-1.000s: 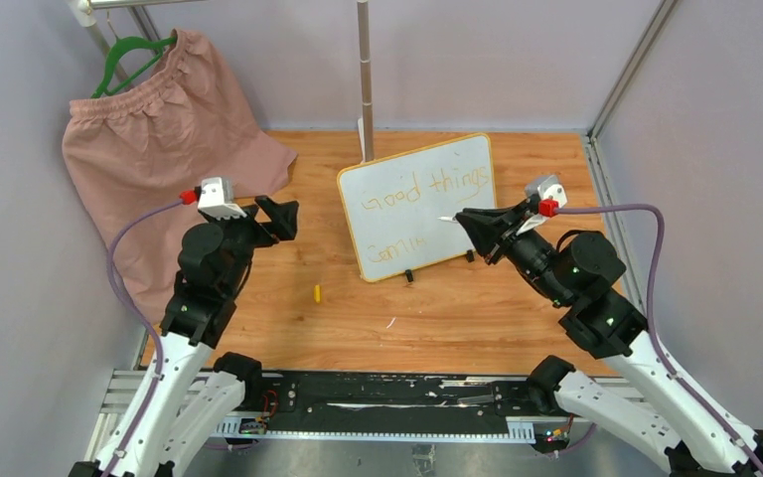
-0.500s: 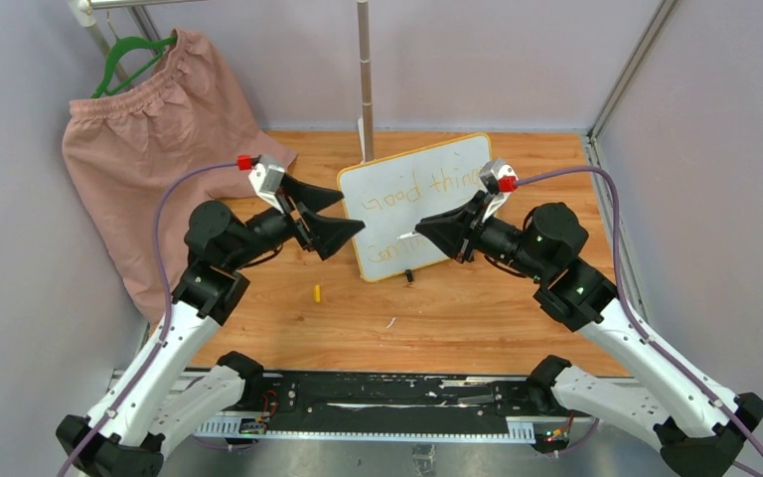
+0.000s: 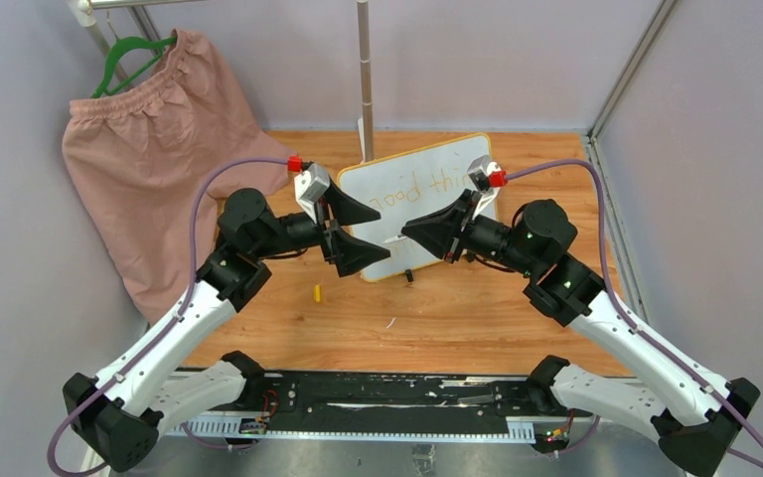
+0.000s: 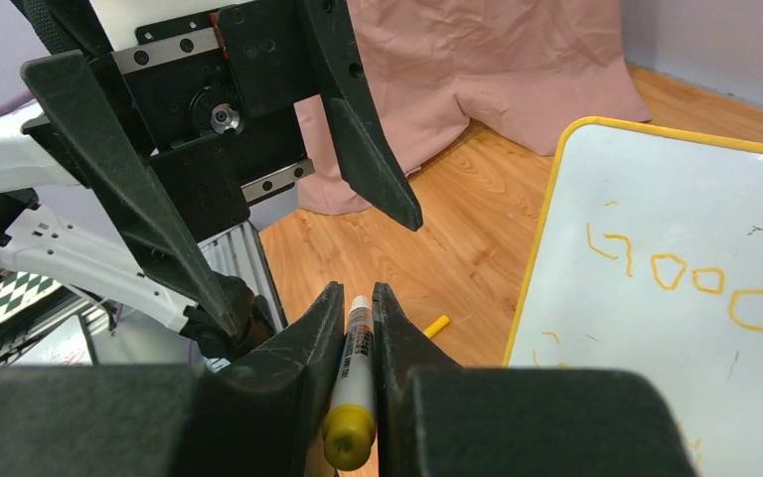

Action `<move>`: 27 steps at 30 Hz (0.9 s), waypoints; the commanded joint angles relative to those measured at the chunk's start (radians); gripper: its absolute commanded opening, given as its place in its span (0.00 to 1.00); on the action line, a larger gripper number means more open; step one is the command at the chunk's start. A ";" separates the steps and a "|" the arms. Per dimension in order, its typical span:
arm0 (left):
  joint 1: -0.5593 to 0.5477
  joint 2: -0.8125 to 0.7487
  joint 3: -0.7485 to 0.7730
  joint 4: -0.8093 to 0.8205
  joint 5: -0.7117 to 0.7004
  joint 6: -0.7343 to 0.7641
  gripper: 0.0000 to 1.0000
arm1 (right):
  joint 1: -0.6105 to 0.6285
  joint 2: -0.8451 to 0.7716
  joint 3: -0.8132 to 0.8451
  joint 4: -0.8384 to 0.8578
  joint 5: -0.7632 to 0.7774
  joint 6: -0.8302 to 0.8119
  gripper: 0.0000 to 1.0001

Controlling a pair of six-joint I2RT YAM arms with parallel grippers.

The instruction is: Write a sentence on the whiteboard

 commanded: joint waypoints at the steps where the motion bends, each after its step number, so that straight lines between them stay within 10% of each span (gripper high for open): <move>1: -0.030 0.006 0.038 0.026 0.053 0.035 0.96 | 0.016 0.003 0.039 0.062 -0.052 0.042 0.00; 27: -0.070 0.022 0.051 0.025 0.082 0.049 0.47 | 0.021 0.016 0.021 0.184 -0.112 0.143 0.00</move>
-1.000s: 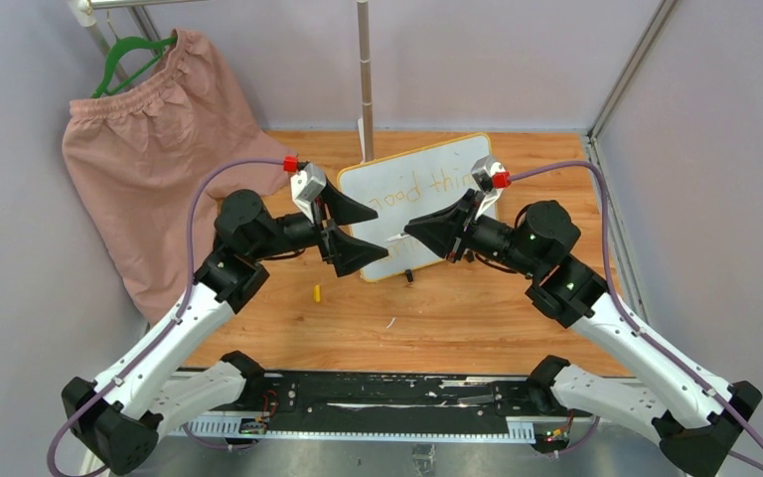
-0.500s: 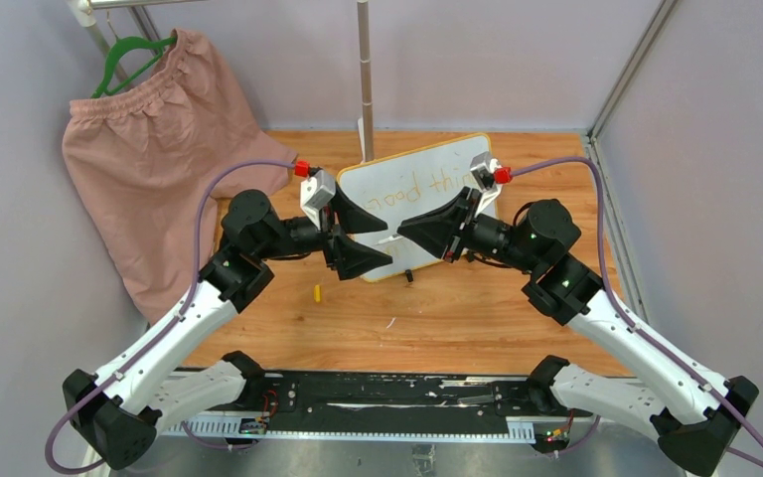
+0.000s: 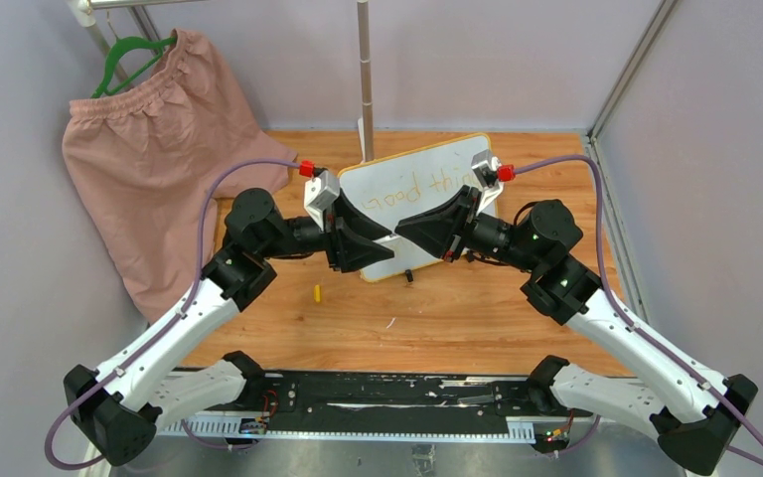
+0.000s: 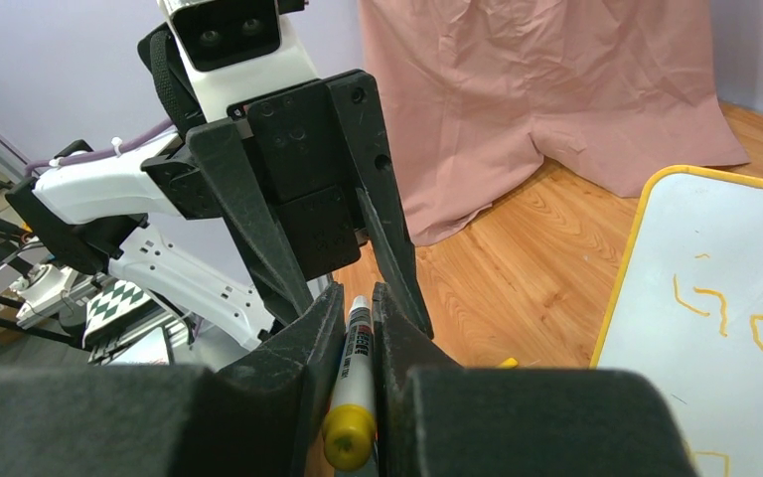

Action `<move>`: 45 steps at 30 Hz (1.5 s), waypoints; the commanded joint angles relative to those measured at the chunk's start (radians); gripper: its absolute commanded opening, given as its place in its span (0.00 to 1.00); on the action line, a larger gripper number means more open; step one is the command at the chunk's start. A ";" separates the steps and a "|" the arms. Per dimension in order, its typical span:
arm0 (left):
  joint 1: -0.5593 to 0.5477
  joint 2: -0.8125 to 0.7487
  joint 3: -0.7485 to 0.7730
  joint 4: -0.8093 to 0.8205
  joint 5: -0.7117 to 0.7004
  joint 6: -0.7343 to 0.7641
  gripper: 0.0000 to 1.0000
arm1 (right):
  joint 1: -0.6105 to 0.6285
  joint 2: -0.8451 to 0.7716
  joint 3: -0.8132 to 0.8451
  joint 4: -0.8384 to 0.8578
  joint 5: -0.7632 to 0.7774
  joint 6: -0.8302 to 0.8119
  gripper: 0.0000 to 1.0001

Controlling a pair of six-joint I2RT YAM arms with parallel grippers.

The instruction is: Write a sentence on the whiteboard

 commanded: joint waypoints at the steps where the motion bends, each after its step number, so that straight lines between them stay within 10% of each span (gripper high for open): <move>1: -0.010 -0.010 0.035 0.021 0.018 0.007 0.45 | 0.014 -0.004 0.020 0.043 -0.019 0.006 0.00; 16: -0.010 -0.022 0.044 0.020 0.021 0.014 0.01 | 0.015 -0.014 0.016 0.008 -0.033 0.002 0.00; 30: -0.016 -0.029 0.045 0.021 0.032 0.018 0.00 | 0.015 0.004 0.120 -0.227 -0.067 -0.038 0.40; 45: -0.030 -0.034 0.031 0.022 0.065 0.018 0.00 | 0.015 0.053 0.204 -0.350 -0.057 -0.049 0.41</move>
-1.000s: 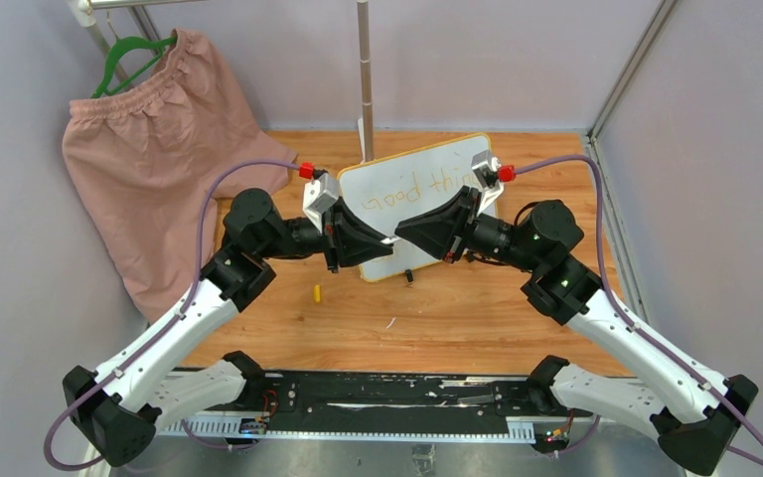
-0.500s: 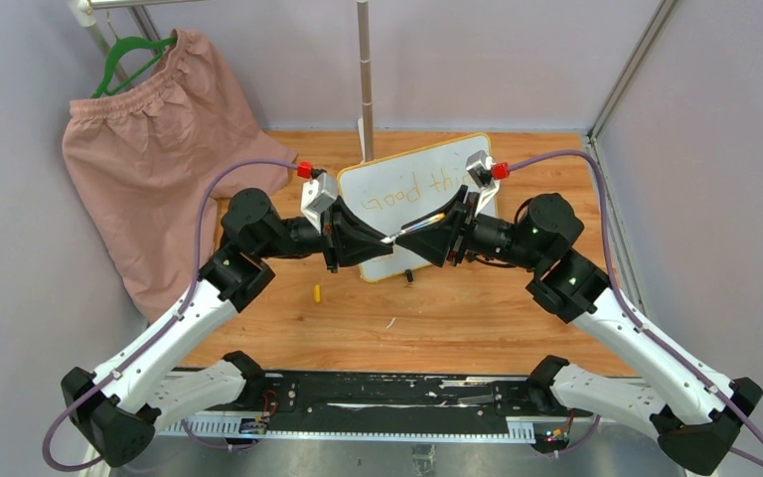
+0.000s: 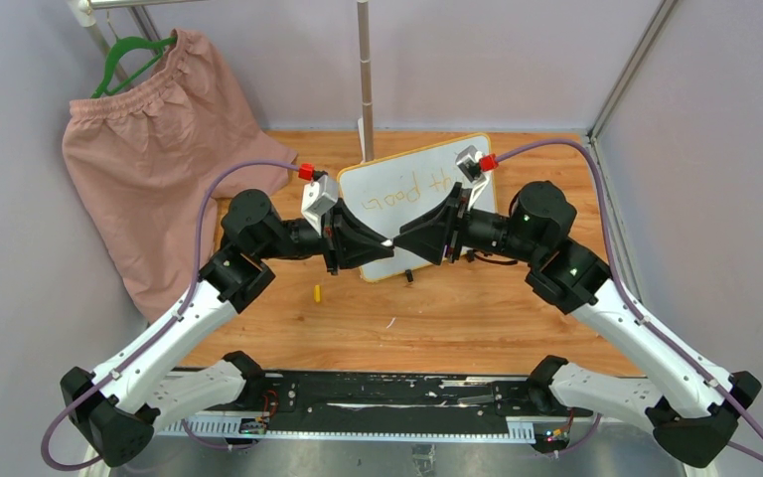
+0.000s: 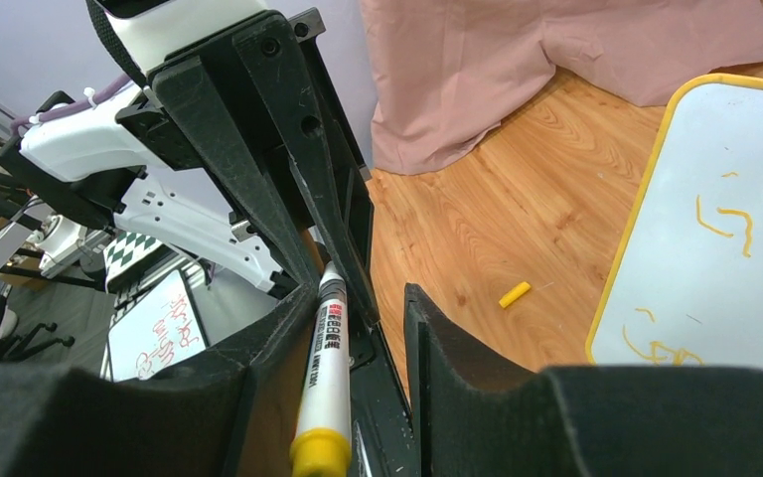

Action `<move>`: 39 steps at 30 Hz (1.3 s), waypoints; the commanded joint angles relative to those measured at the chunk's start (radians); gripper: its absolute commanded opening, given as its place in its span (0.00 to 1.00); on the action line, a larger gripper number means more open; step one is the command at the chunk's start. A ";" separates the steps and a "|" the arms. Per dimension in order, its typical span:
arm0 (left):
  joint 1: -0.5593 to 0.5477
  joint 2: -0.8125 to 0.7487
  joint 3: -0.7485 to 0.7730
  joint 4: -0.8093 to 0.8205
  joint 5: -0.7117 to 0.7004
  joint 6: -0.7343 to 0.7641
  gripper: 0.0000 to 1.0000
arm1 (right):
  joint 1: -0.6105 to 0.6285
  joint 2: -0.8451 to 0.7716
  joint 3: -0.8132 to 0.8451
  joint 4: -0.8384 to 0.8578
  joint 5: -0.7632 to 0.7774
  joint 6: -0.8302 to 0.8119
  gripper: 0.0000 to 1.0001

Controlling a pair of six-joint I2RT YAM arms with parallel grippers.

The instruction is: Write a sentence on the whiteboard

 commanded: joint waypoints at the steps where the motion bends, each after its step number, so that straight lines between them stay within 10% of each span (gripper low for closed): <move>1: -0.011 -0.023 0.011 0.022 0.024 0.003 0.00 | 0.014 0.006 0.052 -0.051 -0.005 -0.019 0.41; 25: -0.014 -0.027 -0.014 0.023 0.016 0.011 0.00 | 0.014 0.018 0.074 -0.072 0.000 -0.013 0.45; 33: -0.015 -0.027 -0.014 0.008 0.012 0.021 0.00 | 0.014 0.027 0.074 -0.045 -0.020 0.002 0.21; 39: -0.020 -0.031 -0.010 -0.024 0.002 0.048 0.00 | 0.014 0.031 0.078 -0.046 -0.038 0.009 0.32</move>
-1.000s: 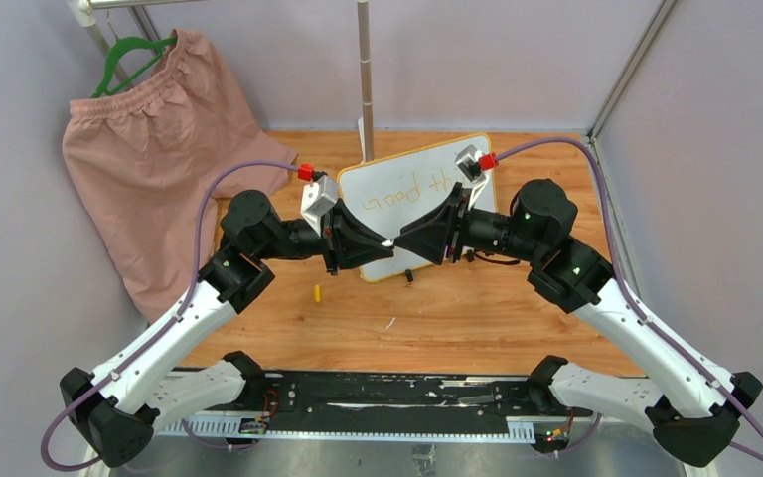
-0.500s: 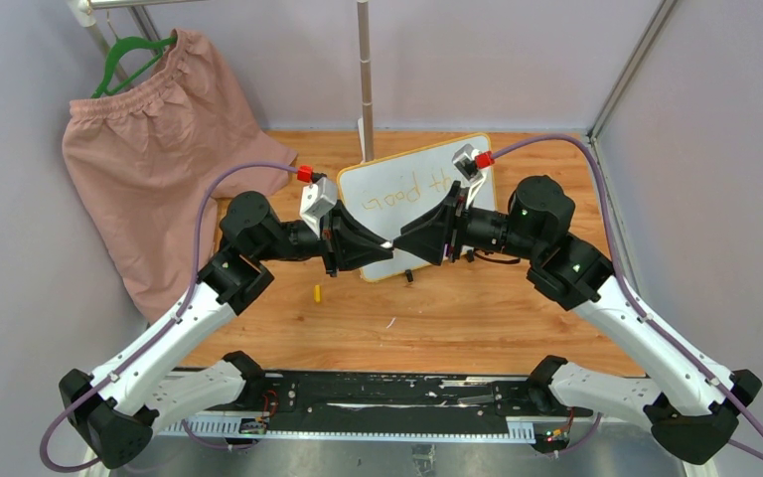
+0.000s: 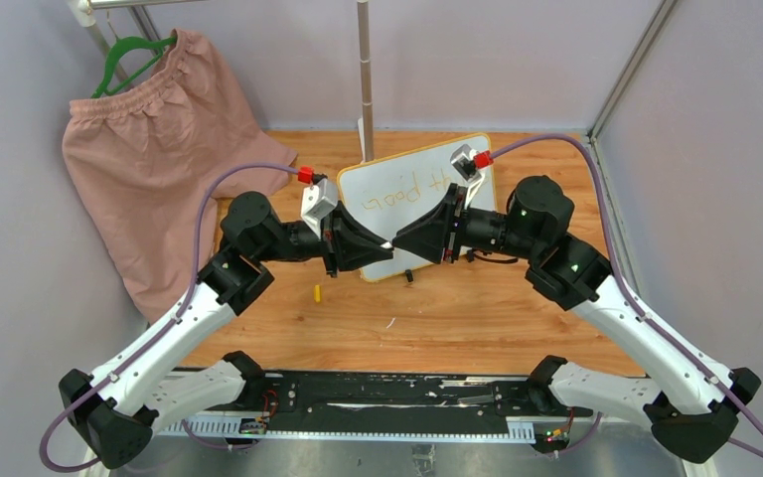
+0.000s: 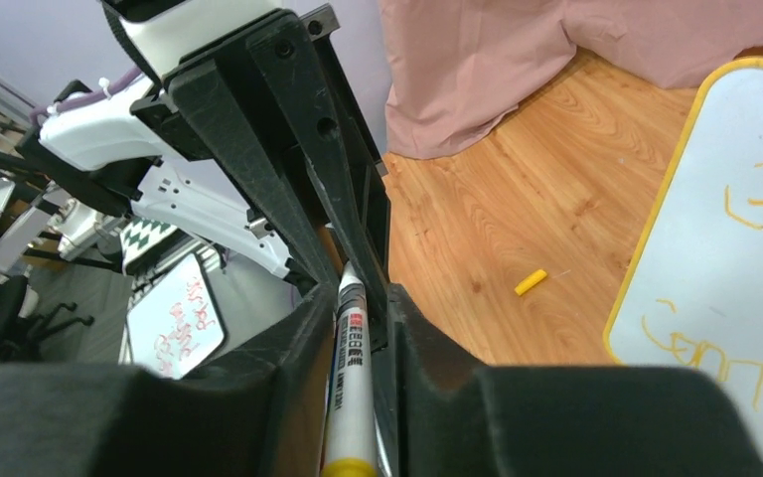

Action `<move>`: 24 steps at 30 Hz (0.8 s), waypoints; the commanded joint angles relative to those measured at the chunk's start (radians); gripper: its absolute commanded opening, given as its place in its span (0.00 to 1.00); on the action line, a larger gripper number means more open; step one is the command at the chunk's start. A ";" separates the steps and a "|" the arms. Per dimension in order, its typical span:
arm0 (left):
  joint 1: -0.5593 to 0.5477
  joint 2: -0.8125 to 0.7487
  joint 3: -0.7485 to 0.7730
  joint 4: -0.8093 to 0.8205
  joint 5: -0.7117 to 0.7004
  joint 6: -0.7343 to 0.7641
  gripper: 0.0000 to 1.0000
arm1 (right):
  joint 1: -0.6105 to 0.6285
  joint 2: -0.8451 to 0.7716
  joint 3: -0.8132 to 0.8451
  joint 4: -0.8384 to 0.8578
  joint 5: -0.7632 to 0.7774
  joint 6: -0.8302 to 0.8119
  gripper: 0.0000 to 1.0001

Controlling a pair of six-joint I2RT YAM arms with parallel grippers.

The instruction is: Write a sentence on the whiteboard

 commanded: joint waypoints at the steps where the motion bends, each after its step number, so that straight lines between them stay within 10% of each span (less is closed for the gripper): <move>1: -0.016 -0.019 0.000 -0.024 0.007 0.032 0.00 | 0.007 0.005 0.018 0.026 -0.017 0.005 0.36; 6: -0.018 -0.024 0.011 -0.062 -0.006 0.060 0.00 | 0.007 0.009 0.037 -0.017 -0.019 -0.006 0.40; 16: -0.023 -0.032 0.020 -0.100 -0.014 0.086 0.00 | 0.007 0.022 0.093 -0.119 -0.048 -0.029 0.13; 24: -0.024 -0.035 0.034 -0.124 -0.023 0.106 0.00 | 0.007 0.036 0.110 -0.161 -0.079 -0.029 0.37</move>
